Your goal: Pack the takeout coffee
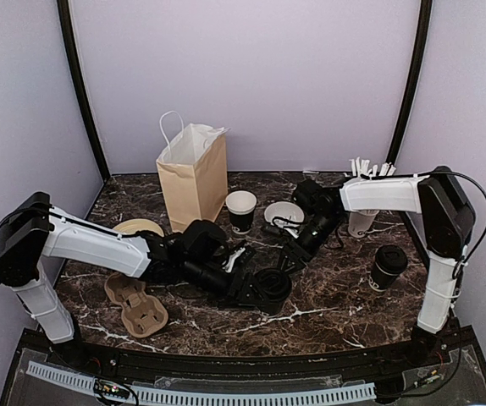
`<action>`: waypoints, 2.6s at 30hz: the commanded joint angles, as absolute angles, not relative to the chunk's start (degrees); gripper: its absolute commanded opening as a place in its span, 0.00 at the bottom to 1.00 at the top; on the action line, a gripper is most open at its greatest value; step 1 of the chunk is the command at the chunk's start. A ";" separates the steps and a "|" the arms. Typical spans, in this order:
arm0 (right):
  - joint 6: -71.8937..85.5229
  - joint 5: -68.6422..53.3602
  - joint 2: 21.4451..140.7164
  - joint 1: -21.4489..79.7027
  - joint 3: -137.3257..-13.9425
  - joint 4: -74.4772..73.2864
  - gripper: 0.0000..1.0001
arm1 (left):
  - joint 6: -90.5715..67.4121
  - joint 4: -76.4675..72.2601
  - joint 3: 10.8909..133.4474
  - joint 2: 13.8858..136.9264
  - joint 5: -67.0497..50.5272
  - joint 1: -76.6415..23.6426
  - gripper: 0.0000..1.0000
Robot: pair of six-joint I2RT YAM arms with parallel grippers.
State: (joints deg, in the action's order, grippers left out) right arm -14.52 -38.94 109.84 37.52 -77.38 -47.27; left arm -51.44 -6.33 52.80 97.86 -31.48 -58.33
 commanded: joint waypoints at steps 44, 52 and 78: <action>-42.89 -15.02 94.56 56.02 -79.19 -49.56 0.97 | -29.24 19.26 62.58 70.39 7.59 -49.32 0.99; -42.47 -14.35 98.20 56.60 -80.74 -51.95 0.85 | -29.63 18.22 60.22 69.28 7.90 -49.14 0.99; -38.16 -12.00 88.36 40.22 -79.09 -56.13 0.69 | -27.80 19.39 62.45 70.48 7.24 -48.83 0.99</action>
State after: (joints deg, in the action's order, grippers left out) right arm -39.68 -13.91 91.11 46.15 -79.99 -56.05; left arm -28.82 18.98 60.73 70.65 6.79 -49.21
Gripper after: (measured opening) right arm 0.711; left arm 0.988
